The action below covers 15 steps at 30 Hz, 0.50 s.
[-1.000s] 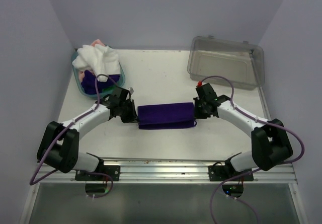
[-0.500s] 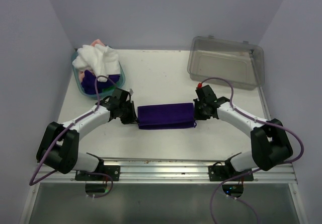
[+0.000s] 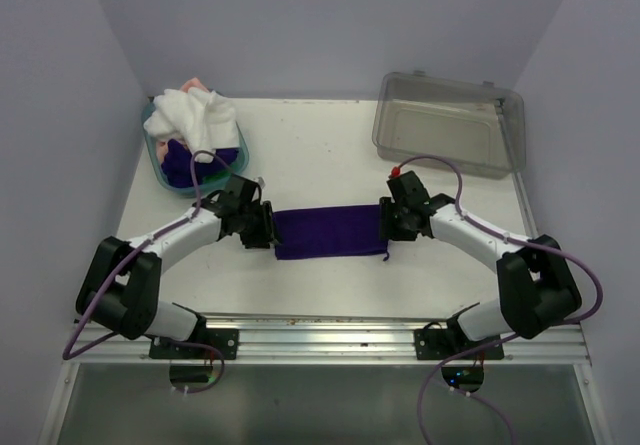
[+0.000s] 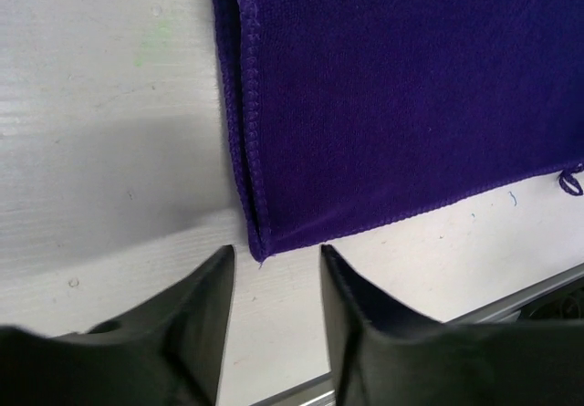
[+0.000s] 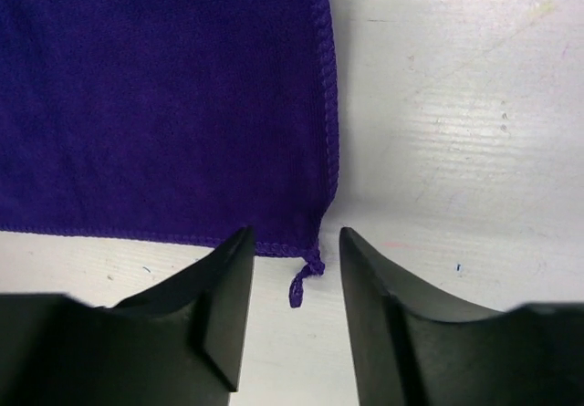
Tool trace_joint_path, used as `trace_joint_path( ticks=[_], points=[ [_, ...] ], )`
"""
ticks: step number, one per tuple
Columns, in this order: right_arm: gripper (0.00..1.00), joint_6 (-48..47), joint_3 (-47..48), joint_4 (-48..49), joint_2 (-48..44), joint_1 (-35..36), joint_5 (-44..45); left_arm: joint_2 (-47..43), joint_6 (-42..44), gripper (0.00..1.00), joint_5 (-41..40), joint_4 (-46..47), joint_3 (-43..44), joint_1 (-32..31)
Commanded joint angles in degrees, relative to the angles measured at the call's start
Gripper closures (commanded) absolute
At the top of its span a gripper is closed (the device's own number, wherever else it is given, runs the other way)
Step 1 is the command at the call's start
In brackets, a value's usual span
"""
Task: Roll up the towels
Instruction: Fold the towel
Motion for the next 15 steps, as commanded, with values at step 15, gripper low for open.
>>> trace_joint_path(
  ticks=[15],
  points=[
    [0.84,-1.6,13.3,0.3,7.9,-0.4,2.6,7.3,0.9,0.7,-1.0,2.1,14.1,-1.7]
  ],
)
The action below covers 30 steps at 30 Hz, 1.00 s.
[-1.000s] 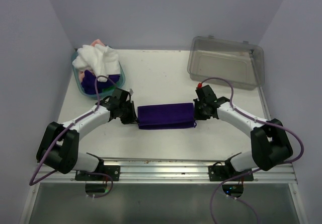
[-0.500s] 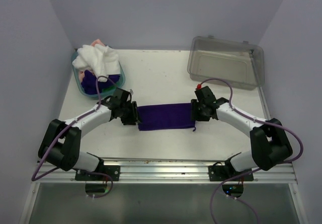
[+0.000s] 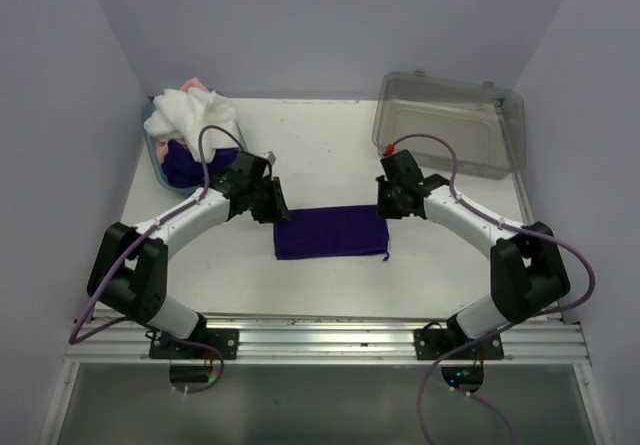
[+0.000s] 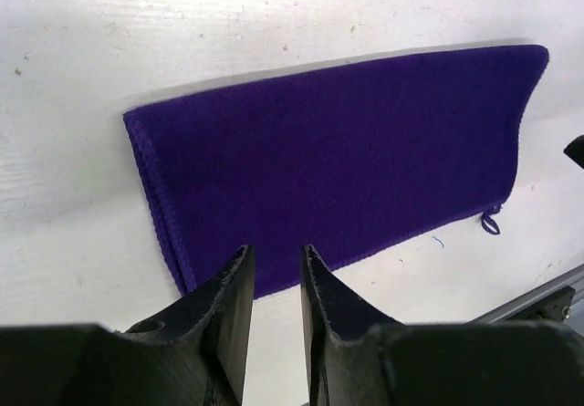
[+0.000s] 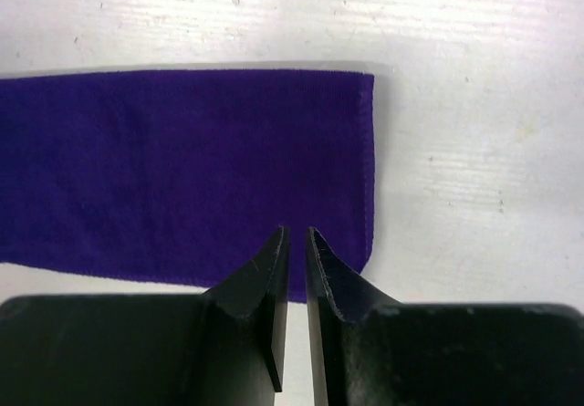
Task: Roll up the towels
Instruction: Fold the towel
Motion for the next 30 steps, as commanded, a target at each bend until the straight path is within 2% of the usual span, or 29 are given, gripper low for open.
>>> trace_joint_path(
  ticks=[1,9,13,17,21,23,28,30],
  points=[
    [0.84,-1.4,5.4,1.6,5.2,-0.5,1.0,3.9,1.1,0.71,0.8,3.2,2.8,-0.3],
    [0.96,-4.1,12.3,2.0,17.0,-3.2,0.0,13.9,1.7,0.72,-0.1,4.3,5.8,0.1],
    [1.0,-4.2,9.6,3.3,19.2,-4.3,0.3,19.0,2.5,0.72,-0.3,3.6,8.7,1.2],
    [1.0,-2.5,4.4,5.4,19.1,-4.4,-0.6,24.9,3.8,0.72,-0.8,1.7,15.2,1.8],
    [1.0,1.3,-4.8,7.5,11.2,-3.7,-2.2,30.5,5.0,0.72,-0.4,0.4,21.8,1.7],
    [1.0,4.7,-13.0,8.0,5.8,-0.6,-2.9,34.6,6.0,0.72,0.3,0.1,26.8,1.6],
    [1.0,14.4,-18.6,5.3,-3.4,9.6,-2.1,43.5,9.1,0.72,0.0,-5.9,41.2,0.4],
    [1.0,15.7,-18.4,3.9,-6.7,12.6,-1.6,43.8,10.3,0.71,-0.7,-7.8,43.8,-0.1]
  ],
)
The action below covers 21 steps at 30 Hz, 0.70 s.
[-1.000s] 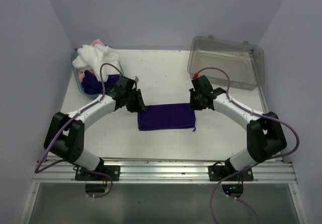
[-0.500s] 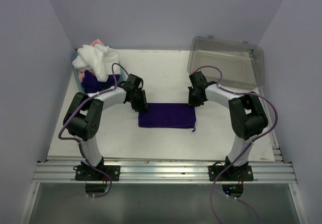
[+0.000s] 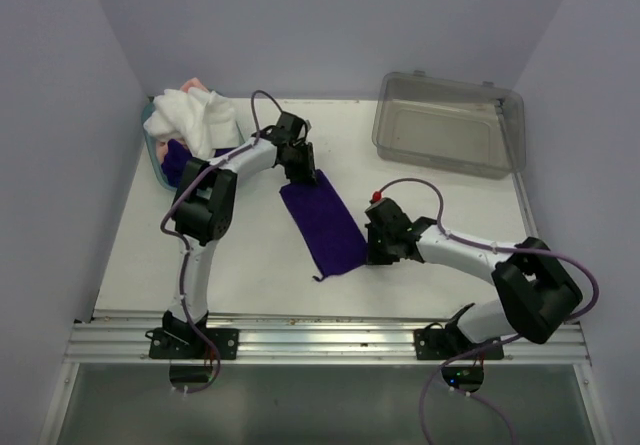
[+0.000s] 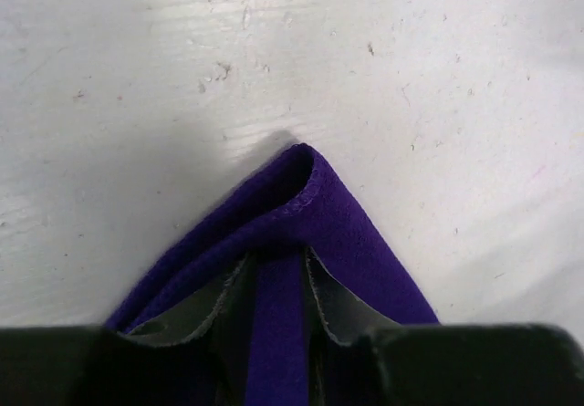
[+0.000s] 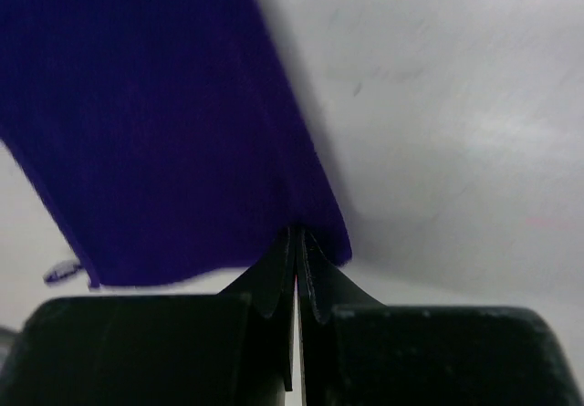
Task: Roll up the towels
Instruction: Fold the towel
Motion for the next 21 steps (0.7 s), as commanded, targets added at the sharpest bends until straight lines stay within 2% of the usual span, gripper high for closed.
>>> trace_joint_path(
  ticks=[1,6,11,16,21],
  points=[
    [1.0,6.1,-0.6,-8.4,-6.5,4.0,0.7,2.2,5.2,0.69,-4.3,-5.8,5.8,-1.3],
    [0.99,1.8,5.5,-14.4,-10.4,3.9,9.1,-3.4,8.3,0.59,-7.0,-8.5,7.5,-2.0],
    [1.0,-2.8,10.3,-12.4,-2.5,3.8,9.3,-11.2,8.3,0.55,-9.1,-10.3,4.9,-3.7],
    [1.0,-5.9,15.7,-8.9,7.0,3.3,8.9,-21.4,4.7,0.56,-9.1,-6.4,-8.2,-5.0],
    [1.0,-7.2,15.9,-6.3,12.7,3.2,8.7,-27.3,3.2,0.59,-8.1,-3.6,-19.3,-5.1]
  ],
)
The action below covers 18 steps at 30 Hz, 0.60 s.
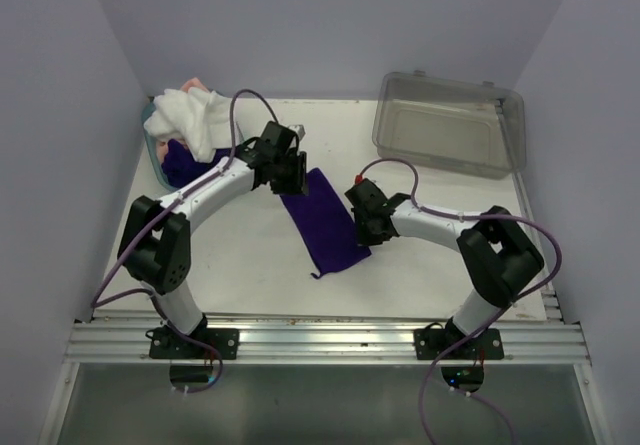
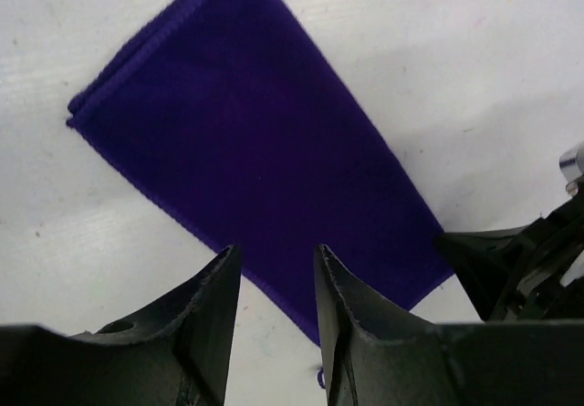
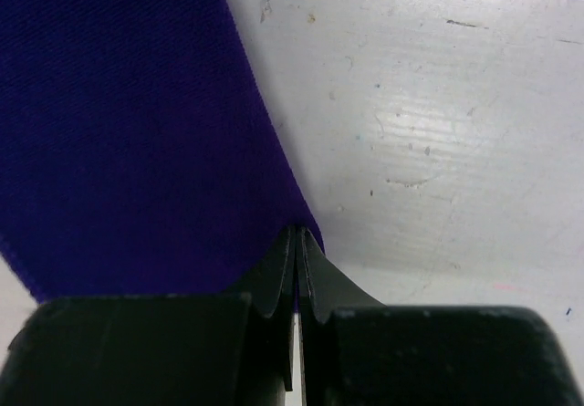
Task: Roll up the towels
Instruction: Fold the towel
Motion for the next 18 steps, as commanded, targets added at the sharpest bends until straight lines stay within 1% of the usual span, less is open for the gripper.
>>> trace_joint_path(
  ticks=[1,2,4,6,11,12,15,18],
  points=[
    [1.0,-2.2,0.8,2.8,2.3,-0.3,0.6,-3.7,-1.5,0.59,-1.1,2.5,-8.0,0.2],
    [1.0,-1.6,-0.1,3.7,2.4,-0.4,0.4,-4.9,-1.0,0.59,-2.7,2.4,-9.3,0.2],
    [1.0,-0.5,-3.7,5.1,1.0,-0.1,-2.8,-8.4,-0.5,0.58,-4.3,1.3,-12.2,0.2],
    [1.0,2.0,-7.3,7.1,-0.5,1.2,-4.3,-10.4,-0.1,0.58,-4.5,0.6,-13.7,0.3],
    [1.0,9.0,-10.8,6.4,-5.5,4.7,-2.8,-17.1,-1.8,0.57,-3.5,0.3,-19.7,0.2],
    [1.0,9.6,-11.8,6.2,-8.4,4.8,-2.6,-18.0,-2.2,0.57,-3.5,0.3,-20.9,0.3],
    [1.0,10.8,-12.5,4.0,-15.0,4.8,-0.4,-21.9,-3.8,0.56,-2.1,0.5,-25.6,0.2],
    [1.0,9.1,-11.5,1.5,-18.5,4.9,0.8,-25.9,-6.9,0.55,2.6,3.1,-31.5,-0.1]
  ],
)
